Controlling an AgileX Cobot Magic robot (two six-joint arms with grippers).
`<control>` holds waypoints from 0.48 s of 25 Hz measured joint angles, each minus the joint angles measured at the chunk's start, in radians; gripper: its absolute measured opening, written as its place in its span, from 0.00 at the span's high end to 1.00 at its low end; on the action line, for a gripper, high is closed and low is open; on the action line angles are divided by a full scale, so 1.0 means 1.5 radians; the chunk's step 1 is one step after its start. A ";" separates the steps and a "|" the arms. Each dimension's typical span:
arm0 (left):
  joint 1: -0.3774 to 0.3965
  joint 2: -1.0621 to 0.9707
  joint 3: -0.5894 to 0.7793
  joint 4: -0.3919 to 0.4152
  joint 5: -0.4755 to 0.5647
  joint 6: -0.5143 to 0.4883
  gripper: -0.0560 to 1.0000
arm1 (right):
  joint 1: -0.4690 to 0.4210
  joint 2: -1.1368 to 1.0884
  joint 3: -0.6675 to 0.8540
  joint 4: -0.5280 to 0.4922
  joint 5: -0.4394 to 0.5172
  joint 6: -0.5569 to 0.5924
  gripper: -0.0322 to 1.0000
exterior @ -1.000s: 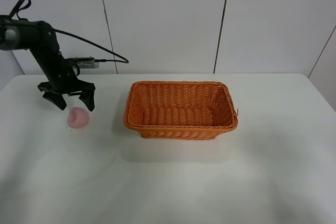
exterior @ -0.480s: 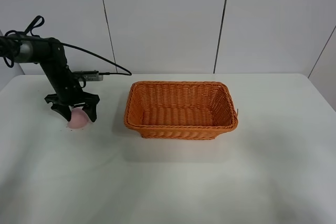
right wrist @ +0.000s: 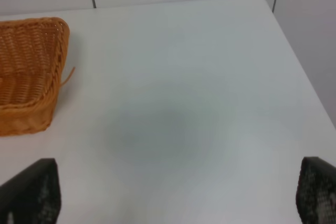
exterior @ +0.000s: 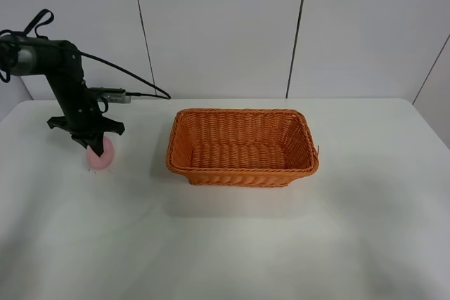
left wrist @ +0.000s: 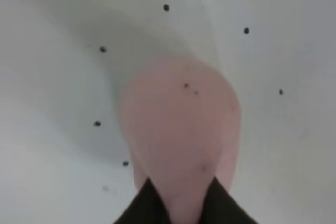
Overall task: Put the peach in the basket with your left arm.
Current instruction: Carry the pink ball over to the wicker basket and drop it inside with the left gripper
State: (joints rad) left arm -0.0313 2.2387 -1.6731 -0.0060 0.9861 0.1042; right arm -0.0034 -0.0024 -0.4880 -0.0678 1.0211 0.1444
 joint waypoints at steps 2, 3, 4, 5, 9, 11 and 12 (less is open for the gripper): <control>0.000 -0.026 -0.014 0.000 0.022 -0.001 0.83 | 0.000 0.000 0.000 0.000 0.000 0.000 0.30; 0.000 -0.043 -0.024 0.000 0.030 -0.001 0.83 | 0.000 0.000 0.000 0.000 0.000 0.000 0.30; 0.000 -0.057 -0.033 0.000 0.040 -0.002 0.83 | 0.000 0.000 0.000 0.000 0.000 0.000 0.30; 0.000 -0.074 -0.041 0.000 0.049 -0.002 0.83 | 0.000 0.000 0.000 0.000 0.000 0.000 0.30; -0.002 -0.114 -0.080 -0.025 0.097 -0.004 0.83 | 0.000 0.000 0.000 0.000 0.000 0.000 0.30; -0.015 -0.114 -0.106 -0.031 0.122 -0.005 0.83 | 0.000 0.000 0.000 0.000 0.000 0.000 0.30; -0.026 -0.113 -0.122 -0.031 0.122 -0.007 0.83 | 0.000 0.000 0.000 0.000 0.000 0.000 0.30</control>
State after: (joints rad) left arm -0.0702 2.0697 -1.8568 -0.0531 1.1684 0.0945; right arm -0.0034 -0.0024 -0.4880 -0.0678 1.0211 0.1444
